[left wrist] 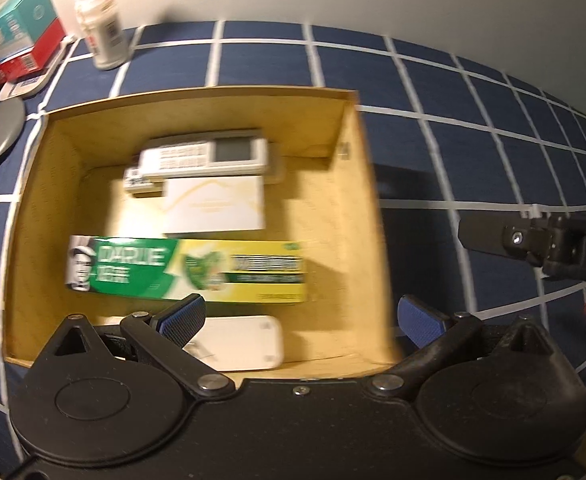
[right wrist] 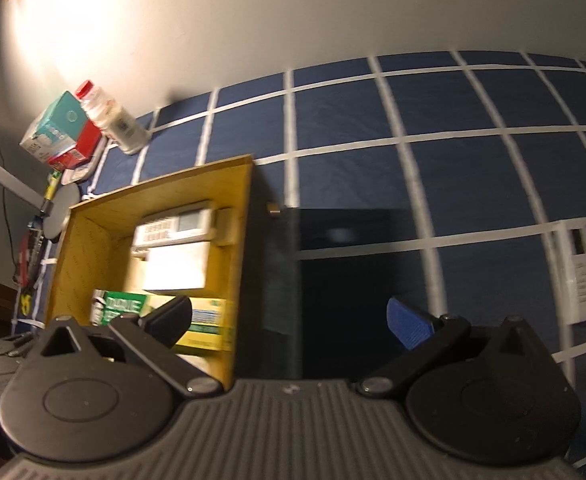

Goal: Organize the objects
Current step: 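Move the right tool toward the white remote lying on the sheet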

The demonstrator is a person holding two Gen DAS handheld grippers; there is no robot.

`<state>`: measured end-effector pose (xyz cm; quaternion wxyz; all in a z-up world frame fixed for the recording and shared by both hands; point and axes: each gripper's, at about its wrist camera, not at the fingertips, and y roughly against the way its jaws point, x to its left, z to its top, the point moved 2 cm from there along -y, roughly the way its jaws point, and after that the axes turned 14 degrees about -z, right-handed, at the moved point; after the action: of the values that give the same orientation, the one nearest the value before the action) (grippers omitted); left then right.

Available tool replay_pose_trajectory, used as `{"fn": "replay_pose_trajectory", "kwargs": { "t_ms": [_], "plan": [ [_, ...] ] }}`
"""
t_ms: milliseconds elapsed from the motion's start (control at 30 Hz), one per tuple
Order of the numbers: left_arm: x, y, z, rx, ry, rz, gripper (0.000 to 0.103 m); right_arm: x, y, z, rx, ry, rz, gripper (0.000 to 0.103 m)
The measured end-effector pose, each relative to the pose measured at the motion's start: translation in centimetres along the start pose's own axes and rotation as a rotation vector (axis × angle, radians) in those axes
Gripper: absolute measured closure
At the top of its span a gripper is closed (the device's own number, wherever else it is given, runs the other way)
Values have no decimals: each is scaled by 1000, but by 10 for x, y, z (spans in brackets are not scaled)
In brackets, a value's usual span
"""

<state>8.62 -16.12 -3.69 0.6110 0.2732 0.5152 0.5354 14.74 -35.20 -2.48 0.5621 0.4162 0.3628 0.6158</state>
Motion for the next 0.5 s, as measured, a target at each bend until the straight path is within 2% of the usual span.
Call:
{"fn": "replay_pose_trajectory", "kwargs": {
  "t_ms": [233, 500],
  "plan": [
    [-68, -29, 1, -4, -10, -13, 0, -83, 10, 8, -14, 42, -21, 0],
    [-139, -70, 4, -4, -24, -34, 0, -172, 7, 23, -12, 131, -94, 0]
  ]
}}
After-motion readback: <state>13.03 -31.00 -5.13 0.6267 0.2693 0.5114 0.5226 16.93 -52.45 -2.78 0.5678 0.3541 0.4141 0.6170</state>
